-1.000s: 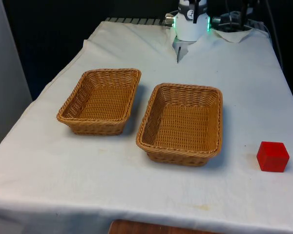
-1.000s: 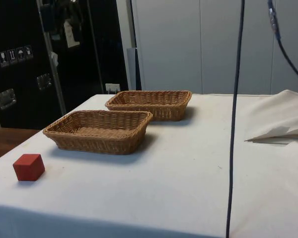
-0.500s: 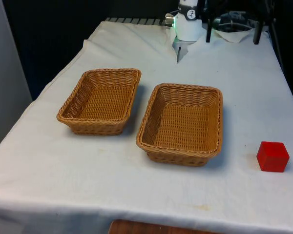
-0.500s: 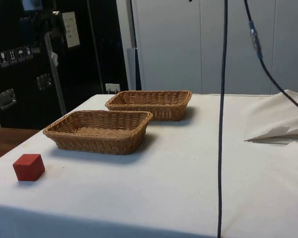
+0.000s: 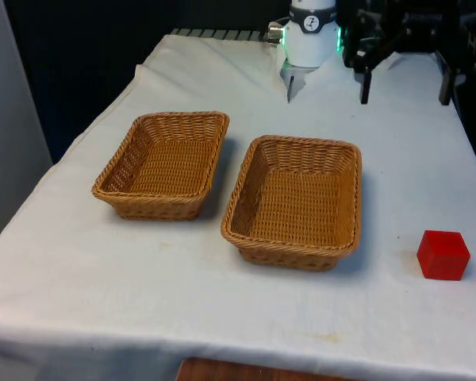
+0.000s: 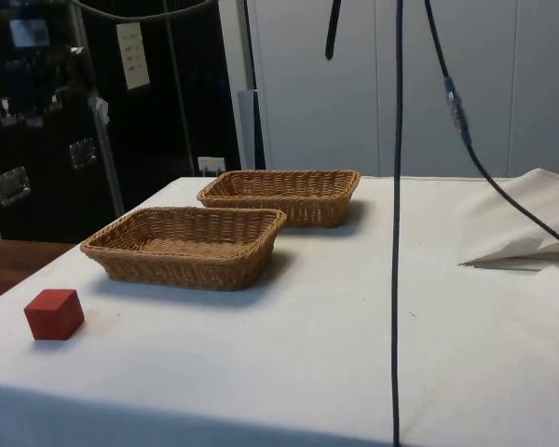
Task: Pick up the red cube and place it into the right basket.
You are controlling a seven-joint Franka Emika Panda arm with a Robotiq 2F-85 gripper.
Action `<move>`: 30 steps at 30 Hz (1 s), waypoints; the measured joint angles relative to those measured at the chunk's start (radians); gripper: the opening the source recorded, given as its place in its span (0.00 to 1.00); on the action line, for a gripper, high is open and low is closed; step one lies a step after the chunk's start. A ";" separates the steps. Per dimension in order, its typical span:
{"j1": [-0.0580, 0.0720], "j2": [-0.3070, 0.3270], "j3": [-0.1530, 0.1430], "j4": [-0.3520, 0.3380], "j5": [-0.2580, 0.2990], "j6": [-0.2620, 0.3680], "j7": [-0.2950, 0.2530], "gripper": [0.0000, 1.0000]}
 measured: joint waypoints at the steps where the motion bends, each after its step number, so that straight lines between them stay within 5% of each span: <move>1: 0.000 0.009 0.001 0.011 0.004 0.000 0.001 1.00; 14: 0.000 0.112 0.018 0.126 0.030 0.006 0.015 1.00; 30: 0.002 0.250 0.086 0.232 0.031 0.079 0.062 1.00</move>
